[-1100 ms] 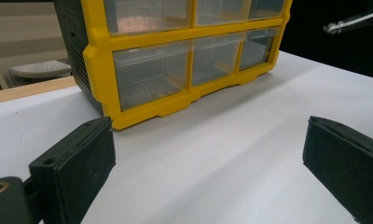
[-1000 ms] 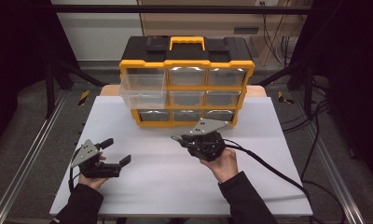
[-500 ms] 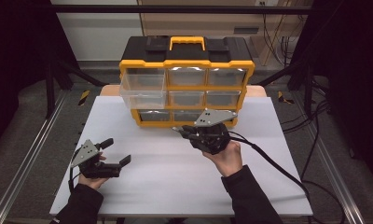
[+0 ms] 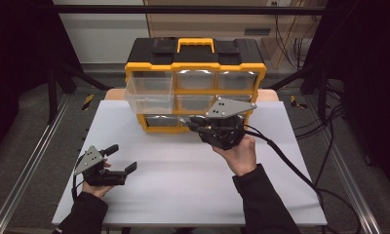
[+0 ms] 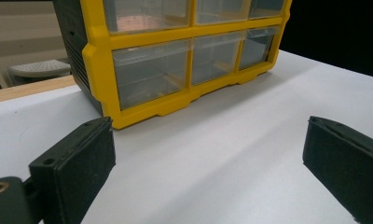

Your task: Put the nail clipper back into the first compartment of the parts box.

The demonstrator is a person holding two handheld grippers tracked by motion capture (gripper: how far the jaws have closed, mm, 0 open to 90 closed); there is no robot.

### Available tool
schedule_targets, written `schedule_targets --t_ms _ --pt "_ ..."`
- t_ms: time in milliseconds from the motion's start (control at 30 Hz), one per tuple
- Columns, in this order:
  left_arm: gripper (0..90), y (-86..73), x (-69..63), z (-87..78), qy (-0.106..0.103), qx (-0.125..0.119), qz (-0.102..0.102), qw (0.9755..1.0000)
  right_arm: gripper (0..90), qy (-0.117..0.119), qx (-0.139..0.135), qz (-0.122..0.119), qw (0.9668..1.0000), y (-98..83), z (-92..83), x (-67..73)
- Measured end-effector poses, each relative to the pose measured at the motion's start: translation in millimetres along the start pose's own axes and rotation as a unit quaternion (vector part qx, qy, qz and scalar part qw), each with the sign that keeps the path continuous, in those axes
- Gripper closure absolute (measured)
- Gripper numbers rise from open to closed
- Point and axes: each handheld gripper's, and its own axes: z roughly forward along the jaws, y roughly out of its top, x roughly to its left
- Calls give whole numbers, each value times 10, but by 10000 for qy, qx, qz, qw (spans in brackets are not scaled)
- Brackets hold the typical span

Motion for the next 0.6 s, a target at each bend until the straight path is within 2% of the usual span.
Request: schedule_targets --t_ms 300,500,600 --pt "22 0 4 -4 4 -4 -8 10000 796 3 -165 -72 9998 202 -34 5" --pt "22 0 4 -3 1 -5 -8 10000 797 -21 -166 -134 9998 302 -40 -2" --pt "22 0 3 -3 1 -4 -10 10000 797 -3 -262 -89 9996 349 -37 -24"
